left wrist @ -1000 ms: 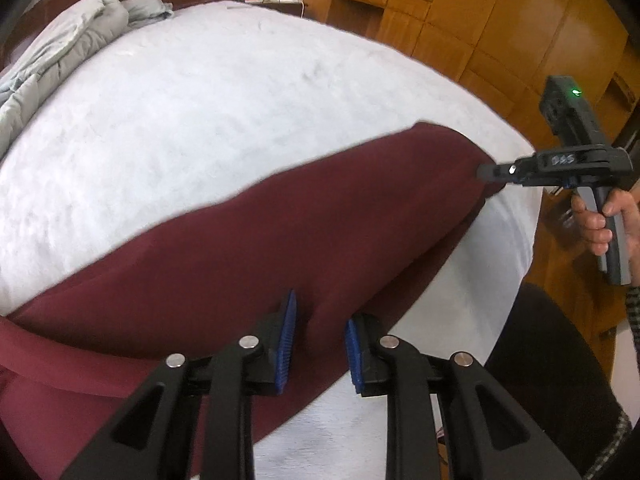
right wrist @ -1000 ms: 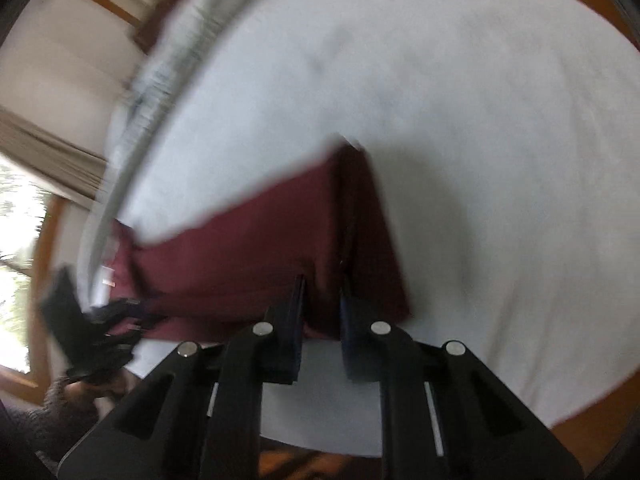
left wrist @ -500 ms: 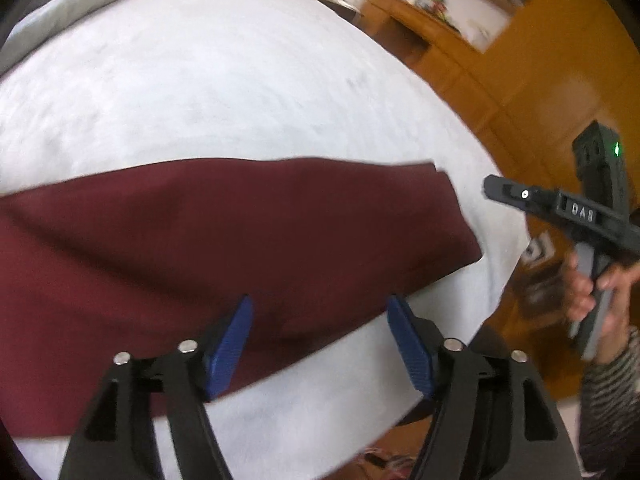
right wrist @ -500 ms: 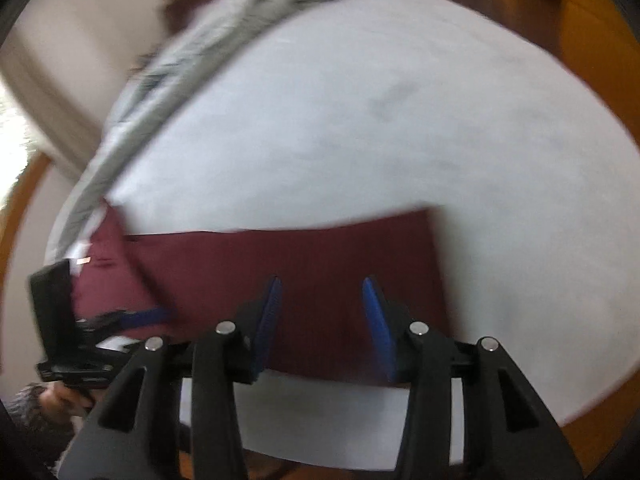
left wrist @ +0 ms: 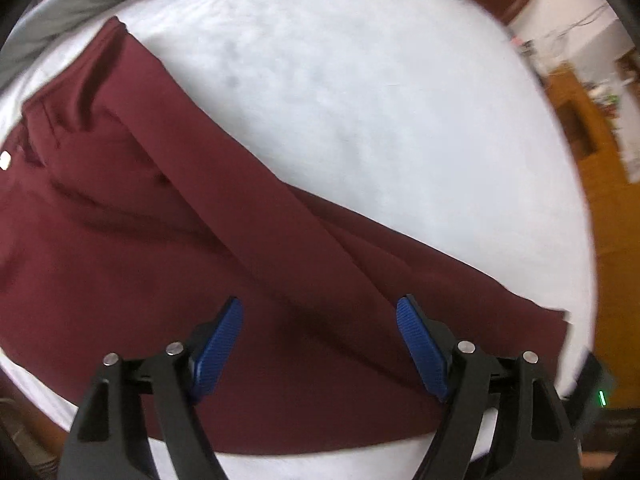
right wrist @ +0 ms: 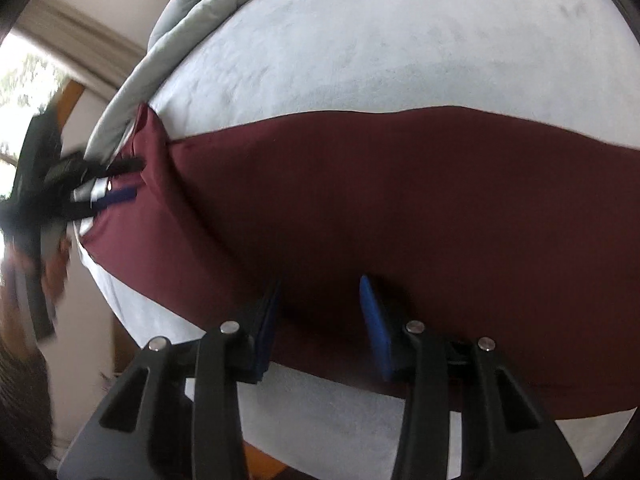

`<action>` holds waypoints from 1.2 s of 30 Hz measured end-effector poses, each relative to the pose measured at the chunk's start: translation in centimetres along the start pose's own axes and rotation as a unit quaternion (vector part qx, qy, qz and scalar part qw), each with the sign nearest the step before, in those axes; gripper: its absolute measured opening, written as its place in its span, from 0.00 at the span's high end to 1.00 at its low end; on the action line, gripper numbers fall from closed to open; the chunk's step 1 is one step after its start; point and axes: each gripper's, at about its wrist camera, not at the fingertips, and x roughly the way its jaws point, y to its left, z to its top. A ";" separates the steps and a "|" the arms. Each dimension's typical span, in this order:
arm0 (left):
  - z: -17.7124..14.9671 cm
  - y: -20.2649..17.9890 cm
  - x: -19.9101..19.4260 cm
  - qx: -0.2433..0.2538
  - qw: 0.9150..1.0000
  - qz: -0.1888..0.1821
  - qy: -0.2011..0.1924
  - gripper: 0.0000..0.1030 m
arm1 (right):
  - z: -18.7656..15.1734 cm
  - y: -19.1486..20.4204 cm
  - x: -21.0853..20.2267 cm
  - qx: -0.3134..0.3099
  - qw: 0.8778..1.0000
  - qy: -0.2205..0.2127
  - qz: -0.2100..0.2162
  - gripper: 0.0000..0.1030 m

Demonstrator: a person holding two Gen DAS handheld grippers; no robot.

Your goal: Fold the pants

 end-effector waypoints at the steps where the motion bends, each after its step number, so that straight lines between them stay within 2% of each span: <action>1: 0.6 -0.5 0.5 0.005 1.000 0.009 0.006 0.22 | 0.1 -0.1 0.0 0.006 1.000 0.000 0.004 0.61; 3: 1.1 -1.8 1.4 0.018 0.999 0.029 0.018 0.22 | 0.1 -0.5 0.0 0.018 1.000 0.001 0.016 0.61; 7: 2.4 -0.2 2.4 0.016 0.998 0.050 0.045 0.22 | -0.3 -1.2 -0.6 0.025 0.999 0.004 0.029 0.61; 10: 3.1 0.1 3.7 0.000 0.996 0.057 0.063 0.20 | -0.7 -0.6 -0.7 0.017 1.000 0.002 0.024 0.61; 13: 3.2 0.7 4.2 -0.022 0.996 0.041 0.082 0.21 | -0.7 -1.2 -0.9 0.022 0.999 0.003 0.033 0.61; 15: 3.1 1.0 4.5 -0.025 0.996 0.021 0.083 0.32 | -0.7 -1.4 -0.8 0.025 0.999 0.003 0.037 0.61; 17: 3.1 1.0 4.7 -0.029 0.996 -0.007 0.084 0.56 | -0.6 -1.5 -0.8 0.024 0.999 0.004 0.036 0.61; 18: 3.0 0.9 4.6 -0.034 0.996 -0.016 0.083 0.61 | -0.6 -1.5 -0.8 0.024 0.999 0.004 0.036 0.61; 19: 2.9 0.9 4.5 -0.040 0.996 -0.023 0.079 0.70 | -0.6 -1.6 -0.9 0.025 0.999 0.004 0.037 0.61; 21: 2.2 0.8 3.6 -0.045 0.997 -0.030 0.062 0.77 | -0.6 -1.9 -1.0 0.030 0.999 0.006 0.041 0.61; 24: -0.3 1.5 1.0 -0.042 0.998 -0.039 0.023 0.78 | -0.5 -2.4 -1.2 0.031 0.998 0.009 0.047 0.61; 26: -2.2 2.0 -0.8 -0.044 0.997 -0.054 -0.014 0.78 | -0.4 -2.6 -1.2 0.031 0.998 0.013 0.050 0.62; 28: -4.8 2.5 -2.1 -0.032 0.997 -0.052 -0.051 0.78 | -0.3 -2.7 -1.4 0.029 0.998 0.016 0.049 0.62; 30: -8.2 2.6 -1.8 -0.028 0.995 -0.041 -0.084 0.78 | -0.3 -2.6 -1.6 0.024 0.999 0.021 0.043 0.63; 31: -8.9 2.9 -1.0 -0.026 0.995 -0.037 -0.093 0.78 | -0.4 -2.5 -1.6 0.020 0.999 0.024 0.038 0.63; 33: -10.4 3.5 0.7 -0.022 0.995 -0.026 -0.090 0.78 | -0.7 -2.0 -1.9 0.004 0.999 0.036 0.025 0.63; 36: -11.6 4.6 1.6 -0.041 0.989 -0.068 -0.124 0.76 | -0.9 -1.2 -2.5 -0.017 0.999 0.041 0.005 0.62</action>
